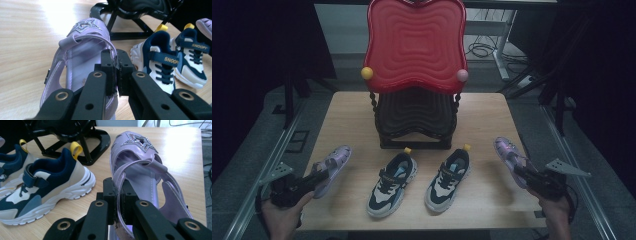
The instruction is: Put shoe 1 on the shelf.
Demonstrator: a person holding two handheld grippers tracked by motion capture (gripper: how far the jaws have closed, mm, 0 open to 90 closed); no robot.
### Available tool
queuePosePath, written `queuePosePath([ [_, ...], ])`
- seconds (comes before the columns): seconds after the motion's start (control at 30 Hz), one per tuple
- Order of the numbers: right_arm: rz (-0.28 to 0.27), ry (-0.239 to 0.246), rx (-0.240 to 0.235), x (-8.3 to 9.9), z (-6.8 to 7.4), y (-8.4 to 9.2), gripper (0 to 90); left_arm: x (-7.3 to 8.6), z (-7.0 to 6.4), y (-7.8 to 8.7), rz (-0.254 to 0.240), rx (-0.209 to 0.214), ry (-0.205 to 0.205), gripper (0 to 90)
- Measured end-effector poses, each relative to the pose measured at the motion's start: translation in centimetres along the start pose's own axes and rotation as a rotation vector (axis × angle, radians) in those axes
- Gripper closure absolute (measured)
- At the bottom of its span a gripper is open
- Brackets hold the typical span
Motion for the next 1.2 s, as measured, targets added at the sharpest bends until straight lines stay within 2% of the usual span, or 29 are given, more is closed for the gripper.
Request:
queuePosePath([
  [0.23, -0.035, 0.011, -0.017, -0.6, 0.9, 0.3, 84.8, -0.8, -0.7, -0.1, -0.022, 0.023, -0.016, 86.0],
  [0.5, -0.077, 0.022, -0.064, -1.4, 2.1, 0.2, 84.8, -1.9, -1.7, -0.4, -0.061, 0.037, -0.042, 86.1],
  [0.8, -0.106, 0.066, -0.101, -2.5, 3.7, -0.2, 84.8, -3.3, -3.1, -1.0, -0.081, 0.06, -0.08, 86.1],
  [0.83, -0.111, 0.072, -0.117, -2.8, 4.1, -0.4, 84.8, -3.5, -3.4, -1.2, -0.086, 0.067, -0.087, 86.1],
  [1.2, -0.132, 0.119, -0.181, -3.9, 6.2, -1.5, 84.8, -4.6, -4.6, -2.1, -0.099, 0.098, -0.106, 86.1],
])
Point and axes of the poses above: each handheld gripper's, and its own axes: y roughly backward along the jaws, x roughly out of its underside, z roughly to its left, the point moved 2 cm from there along -y, roughly forward along the jaws, and after that the axes turned 6 degrees about z, right-handed, at the moved point
